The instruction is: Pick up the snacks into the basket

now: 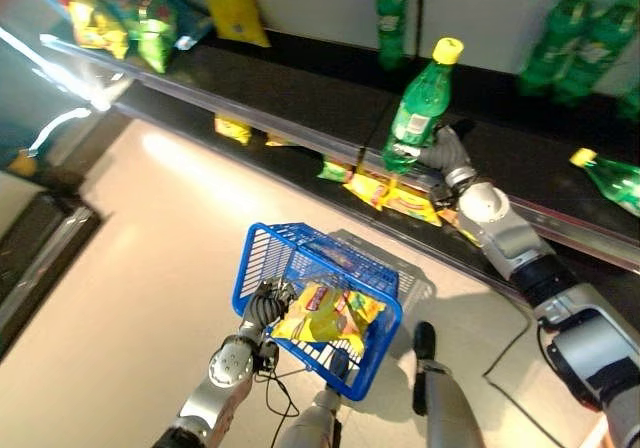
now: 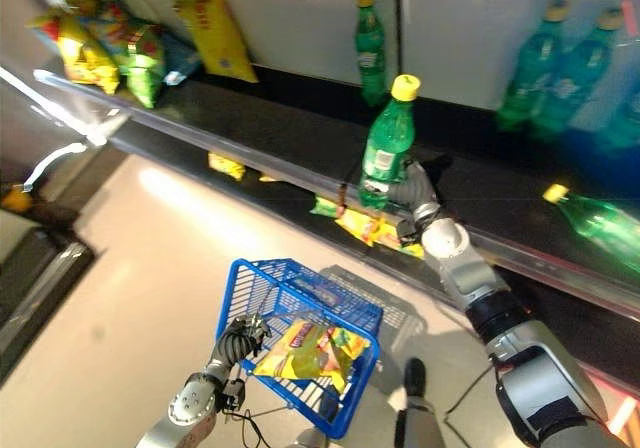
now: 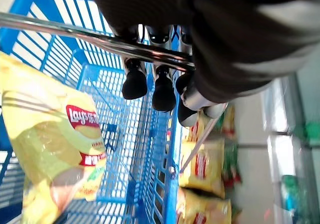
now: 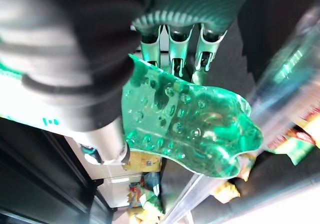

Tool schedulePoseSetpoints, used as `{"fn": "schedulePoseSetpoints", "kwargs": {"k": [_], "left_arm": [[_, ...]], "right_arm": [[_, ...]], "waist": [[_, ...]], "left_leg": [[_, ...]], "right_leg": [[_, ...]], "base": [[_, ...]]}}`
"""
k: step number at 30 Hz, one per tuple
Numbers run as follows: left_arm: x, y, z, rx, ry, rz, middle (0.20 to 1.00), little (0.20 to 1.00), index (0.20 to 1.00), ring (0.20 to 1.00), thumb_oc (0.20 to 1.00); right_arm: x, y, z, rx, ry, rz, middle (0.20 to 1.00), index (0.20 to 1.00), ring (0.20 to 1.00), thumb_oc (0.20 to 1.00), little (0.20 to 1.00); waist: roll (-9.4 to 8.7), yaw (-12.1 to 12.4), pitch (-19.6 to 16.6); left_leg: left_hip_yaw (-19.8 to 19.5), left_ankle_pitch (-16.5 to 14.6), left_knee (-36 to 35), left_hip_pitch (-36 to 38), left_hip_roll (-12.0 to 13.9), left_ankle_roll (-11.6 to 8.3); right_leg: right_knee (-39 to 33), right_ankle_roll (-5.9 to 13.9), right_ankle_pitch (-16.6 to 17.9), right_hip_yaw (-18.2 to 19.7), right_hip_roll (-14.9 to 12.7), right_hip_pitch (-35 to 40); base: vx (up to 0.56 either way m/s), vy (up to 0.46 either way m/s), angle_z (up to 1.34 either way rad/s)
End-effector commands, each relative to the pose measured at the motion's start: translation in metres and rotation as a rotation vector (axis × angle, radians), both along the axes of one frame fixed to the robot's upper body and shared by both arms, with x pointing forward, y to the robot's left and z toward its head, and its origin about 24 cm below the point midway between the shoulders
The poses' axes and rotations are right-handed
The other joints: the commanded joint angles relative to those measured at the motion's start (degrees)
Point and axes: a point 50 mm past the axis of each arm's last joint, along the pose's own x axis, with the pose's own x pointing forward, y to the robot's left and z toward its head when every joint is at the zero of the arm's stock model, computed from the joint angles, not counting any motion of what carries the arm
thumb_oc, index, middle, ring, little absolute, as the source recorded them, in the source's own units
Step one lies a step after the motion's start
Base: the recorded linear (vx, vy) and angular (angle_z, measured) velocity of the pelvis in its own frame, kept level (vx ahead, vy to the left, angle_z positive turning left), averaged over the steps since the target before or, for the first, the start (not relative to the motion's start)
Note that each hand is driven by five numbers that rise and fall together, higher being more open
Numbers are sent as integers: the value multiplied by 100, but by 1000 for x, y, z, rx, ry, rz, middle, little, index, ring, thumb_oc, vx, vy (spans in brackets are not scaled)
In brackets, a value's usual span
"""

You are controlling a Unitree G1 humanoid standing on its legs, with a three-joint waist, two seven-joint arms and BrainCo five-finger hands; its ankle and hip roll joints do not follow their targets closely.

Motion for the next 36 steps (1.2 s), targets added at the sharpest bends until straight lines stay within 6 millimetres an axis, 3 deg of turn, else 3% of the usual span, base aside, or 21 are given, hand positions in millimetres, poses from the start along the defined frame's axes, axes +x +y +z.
{"fn": "schedulePoseSetpoints", "kwargs": {"k": [1,3,5,7,8,10,11,13,14,15,16,17,18,19,22,28,30,32,34,36], "left_arm": [[24,9,34,69,-167,66,200,200,200,200,200],[25,9,34,73,-163,73,200,200,200,200,200],[34,11,39,55,-174,121,200,200,200,200,200],[36,12,43,58,-189,125,200,200,200,200,200],[39,12,48,54,-208,140,200,200,200,200,200],[42,14,55,61,-237,147,200,200,200,200,200],[45,15,69,63,-292,152,200,200,200,200,200],[47,12,81,53,-340,139,200,200,200,200,200],[49,10,88,50,-370,130,200,200,200,200,200],[49,10,88,51,-371,130,200,200,200,200,200],[49,8,98,31,-413,127,200,200,200,200,200],[49,8,98,31,-413,127,200,200,200,200,200],[47,-2,106,8,-453,82,200,200,200,200,200],[47,-2,106,9,-453,82,200,200,200,200,200],[40,-19,116,-57,-505,9,200,200,200,200,200],[30,-51,125,-158,-535,-131,200,200,200,200,200],[28,-55,126,-166,-536,-147,200,200,200,200,200],[22,-77,129,-216,-538,-244,200,200,200,200,200],[20,-82,131,-225,-540,-272,200,200,200,200,200],[13,-100,136,-261,-543,-371,200,200,200,200,200]], "right_arm": [[-34,21,33,135,-209,254,200,200,200,200,200],[-39,20,24,130,-182,267,200,200,200,200,200],[-55,16,-15,148,-72,309,200,200,200,200,200],[-62,13,-25,133,-44,310,200,200,200,200,200],[-68,13,-47,183,40,319,200,200,200,200,200],[-79,11,-64,108,84,332,200,200,200,200,200],[-84,2,-97,120,223,297,200,200,200,200,200],[-87,-1,-108,-21,238,274,200,200,200,200,200],[-87,-9,-130,-62,318,208,200,200,200,200,200],[-87,-9,-130,-62,318,209,200,200,200,200,200],[-87,-15,-155,-187,379,142,200,200,200,200,200],[-87,-15,-155,-187,378,142,200,200,200,200,200],[-85,-20,-184,-338,464,69,200,200,200,200,200],[-85,-20,-184,-337,463,69,200,200,200,200,200],[-81,-13,-220,-469,576,20,200,200,200,200,200],[-60,30,-220,-659,504,102,200,200,200,200,200],[-58,36,-219,-672,493,108,200,200,200,200,200],[-48,53,-216,-782,453,139,200,200,200,200,200],[-46,57,-216,-804,440,144,200,200,200,200,200],[-39,75,-207,-866,387,181,200,200,200,200,200]], "waist": [[-485,-260,-233],[-529,-270,-238],[-654,-452,-258],[-697,-490,-259],[-738,-543,-252],[-802,-634,-265],[-838,-686,-238],[-872,-727,-254],[-863,-741,-232],[-874,-743,-245],[-860,-755,-240],[-860,-756,-240],[-818,-743,-218],[-819,-744,-219],[-698,-647,-181],[-479,-459,-152],[-454,-443,-148],[-344,-324,-135],[-332,-296,-146],[-258,-200,-151]], "left_leg": [[299,-352,354,-84,-17,188],[375,-391,378,-51,5,209],[553,-482,463,17,42,236],[610,-529,505,51,60,250],[679,-574,543,83,71,266],[779,-627,611,89,98,270],[878,-709,717,101,116,281],[951,-710,737,83,107,296],[986,-750,770,105,115,298],[991,-726,757,89,106,298],[1001,-719,754,68,92,294],[1001,-719,754,68,92,294],[997,-740,756,57,72,311],[997,-739,756,56,71,311],[975,-740,785,4,10,326],[830,-681,726,-39,-75,310],[800,-669,717,-42,-84,307],[692,-653,694,-38,-96,290],[662,-608,657,-63,-111,285],[560,-548,586,-79,-119,265]], "right_leg": [[-241,748,-445,230,-314,636],[-307,764,-424,284,-294,678],[-385,818,-372,413,-258,753],[-400,830,-362,456,-231,782],[-423,857,-337,520,-222,807],[-448,881,-308,591,-208,801],[-466,905,-285,675,-187,814],[-517,932,-219,748,-196,788],[-522,947,-220,755,-199,805],[-538,948,-198,763,-208,790],[-556,952,-177,774,-229,764],[-556,952,-177,774,-229,764],[-580,968,-157,767,-265,756],[-580,968,-158,767,-265,755],[-591,968,-136,771,-325,721],[-587,934,-166,663,-413,734],[-582,926,-175,640,-417,734],[-549,892,-231,526,-444,767],[-567,885,-215,502,-458,754],[-530,854,-255,411,-464,755]], "base": [[2,91,-59],[8,82,-68],[10,139,-58],[10,84,-24],[-9,69,-42],[-14,101,-39],[-21,102,-26],[-14,68,-33],[-6,26,-32],[-16,38,-35],[-16,21,-20],[-24,25,-12],[0,0,0],[0,0,0],[0,0,0],[-4,-12,3],[-3,-31,17],[4,-50,21],[-5,-40,26],[0,-54,27]]}}
